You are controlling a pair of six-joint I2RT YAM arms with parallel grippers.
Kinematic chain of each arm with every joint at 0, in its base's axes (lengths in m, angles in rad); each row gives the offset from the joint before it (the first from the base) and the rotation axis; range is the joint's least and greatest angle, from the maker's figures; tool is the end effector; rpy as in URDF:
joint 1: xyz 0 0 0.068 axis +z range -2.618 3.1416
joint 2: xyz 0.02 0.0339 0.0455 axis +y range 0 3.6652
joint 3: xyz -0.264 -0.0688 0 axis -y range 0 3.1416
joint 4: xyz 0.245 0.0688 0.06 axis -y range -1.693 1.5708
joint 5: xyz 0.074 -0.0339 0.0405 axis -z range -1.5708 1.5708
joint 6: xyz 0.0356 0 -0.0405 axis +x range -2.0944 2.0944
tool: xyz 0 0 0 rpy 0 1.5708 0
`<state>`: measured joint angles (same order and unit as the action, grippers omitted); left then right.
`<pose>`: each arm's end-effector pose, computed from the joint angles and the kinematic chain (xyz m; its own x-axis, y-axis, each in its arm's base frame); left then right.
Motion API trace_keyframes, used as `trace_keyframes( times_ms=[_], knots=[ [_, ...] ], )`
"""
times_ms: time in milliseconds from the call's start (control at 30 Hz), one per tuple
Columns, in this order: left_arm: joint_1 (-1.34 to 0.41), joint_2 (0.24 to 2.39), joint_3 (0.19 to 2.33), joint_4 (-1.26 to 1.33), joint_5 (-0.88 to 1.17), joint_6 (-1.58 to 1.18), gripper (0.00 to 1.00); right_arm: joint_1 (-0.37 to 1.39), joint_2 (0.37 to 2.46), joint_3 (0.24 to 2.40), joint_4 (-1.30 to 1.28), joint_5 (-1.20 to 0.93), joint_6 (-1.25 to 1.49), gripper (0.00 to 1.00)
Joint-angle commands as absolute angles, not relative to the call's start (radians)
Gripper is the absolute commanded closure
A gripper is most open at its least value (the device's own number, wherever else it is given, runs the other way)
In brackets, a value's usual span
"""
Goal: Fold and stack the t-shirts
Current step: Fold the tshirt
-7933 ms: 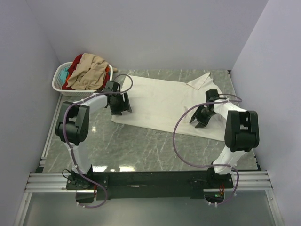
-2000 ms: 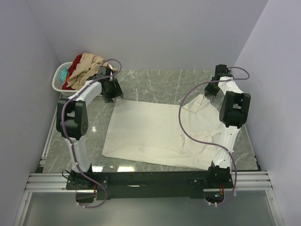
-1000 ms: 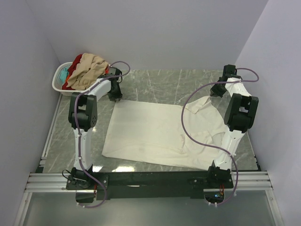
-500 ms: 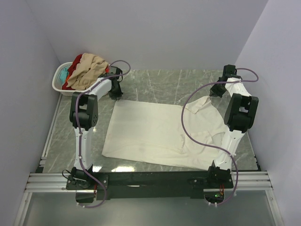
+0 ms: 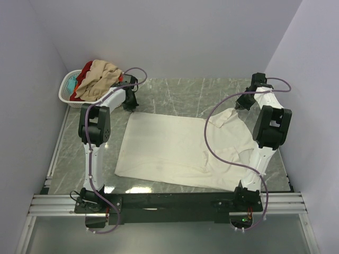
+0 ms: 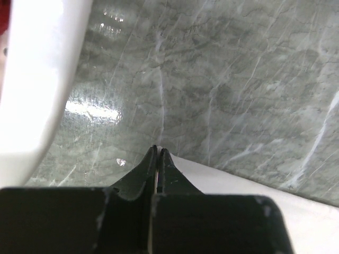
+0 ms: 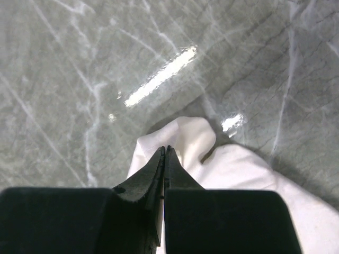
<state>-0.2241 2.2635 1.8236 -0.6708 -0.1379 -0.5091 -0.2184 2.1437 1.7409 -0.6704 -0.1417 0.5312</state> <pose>0.4733 -0.1029 0.1687 -0.8411 -0.3034 -0.4478 -0.2855 0.9522 -0.1089 0.4542 -0.0957 0.1985 -0.6643 0.6611 -0.3487 0.5628 0.7494 0.3488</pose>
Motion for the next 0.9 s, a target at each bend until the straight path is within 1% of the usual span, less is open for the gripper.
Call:
trace_keyframes(
  times_ms=[0, 400, 633, 867],
  knots=[
    [-0.225, 2.226, 1.833, -0.66, -0.115, -0.492, 1.0, -0.215, 2.037, 1.757, -0.687, -0.175, 0.552, 1.0],
    [-0.225, 2.085, 1.769, -0.608, -0.057, -0.48, 1.0, -0.215, 1.859, 1.615, -0.699, -0.202, 0.568, 1.0],
    [-0.227, 1.99, 1.691, -0.581, -0.034, -0.46, 1.0, -0.215, 1.697, 1.511, -0.741, -0.206, 0.554, 1.0],
    [-0.225, 1.869, 1.527, -0.555, -0.035, -0.442, 1.0, -0.215, 1.507, 1.393, -0.807, -0.196, 0.534, 1.0]
  ],
)
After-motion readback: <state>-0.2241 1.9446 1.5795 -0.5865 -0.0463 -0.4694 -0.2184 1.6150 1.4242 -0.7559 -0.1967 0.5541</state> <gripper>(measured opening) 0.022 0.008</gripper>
